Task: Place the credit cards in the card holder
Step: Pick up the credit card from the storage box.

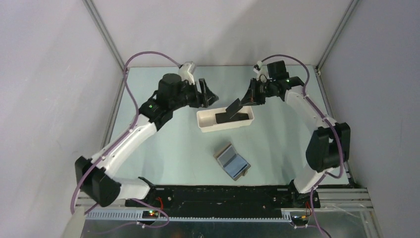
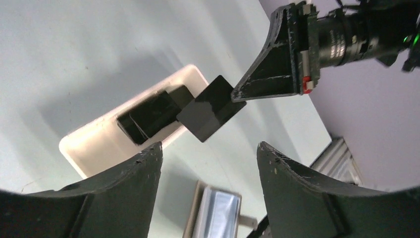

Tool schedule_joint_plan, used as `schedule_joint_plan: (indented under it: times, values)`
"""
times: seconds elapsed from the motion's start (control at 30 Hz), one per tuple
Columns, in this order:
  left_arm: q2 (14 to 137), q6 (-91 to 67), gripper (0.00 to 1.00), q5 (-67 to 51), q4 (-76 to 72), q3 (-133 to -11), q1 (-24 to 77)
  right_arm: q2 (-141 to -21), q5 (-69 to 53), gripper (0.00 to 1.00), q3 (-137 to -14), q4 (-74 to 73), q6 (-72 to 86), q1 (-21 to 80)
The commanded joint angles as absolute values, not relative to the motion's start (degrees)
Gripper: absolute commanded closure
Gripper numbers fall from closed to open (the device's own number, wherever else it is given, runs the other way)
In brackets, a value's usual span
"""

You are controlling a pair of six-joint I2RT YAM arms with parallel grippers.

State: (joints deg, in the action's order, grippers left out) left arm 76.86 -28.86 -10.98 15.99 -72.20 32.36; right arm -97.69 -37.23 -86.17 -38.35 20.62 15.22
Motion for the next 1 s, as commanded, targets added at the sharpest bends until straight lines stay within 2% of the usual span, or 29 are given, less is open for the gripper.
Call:
schedule_joint_plan:
  times: [0.0, 0.23, 0.37, 0.5, 0.7, 0.83, 0.97]
  values:
    - [70.1, -20.4, 0.24, -23.3, 16.7, -66.4, 32.0, -87.7, -40.5, 1.0, -81.8, -45.5, 14.6, 19.4]
    - [62.8, -18.9, 0.25, -44.5, 16.7, -59.1, 32.2, -72.7, -43.3, 1.0, -72.8, -49.4, 12.1, 29.8]
    - [63.1, -20.0, 0.26, -54.9, 16.7, -56.2, 33.5, -69.2, -48.0, 1.0, -70.9, -48.2, 12.5, 34.0]
    - [63.7, -21.4, 0.27, -59.5, 16.6, -55.6, 37.8, -68.6, -50.8, 1.0, -70.8, -47.3, 13.1, 35.3]
    - [65.0, -23.1, 0.32, -59.8, 16.3, -57.0, 42.3, -68.8, -53.1, 1.0, -70.8, -44.6, 14.6, 35.3]
    - [67.1, -23.9, 0.45, -60.7, 16.2, -58.0, 43.9, -68.9, -54.4, 1.0, -70.8, -43.8, 15.0, 35.3]
    - [67.9, -24.1, 0.73, -59.0, 16.1, -58.2, 44.1, -69.0, -53.5, 1.0, -70.8, -44.1, 15.1, 35.2]
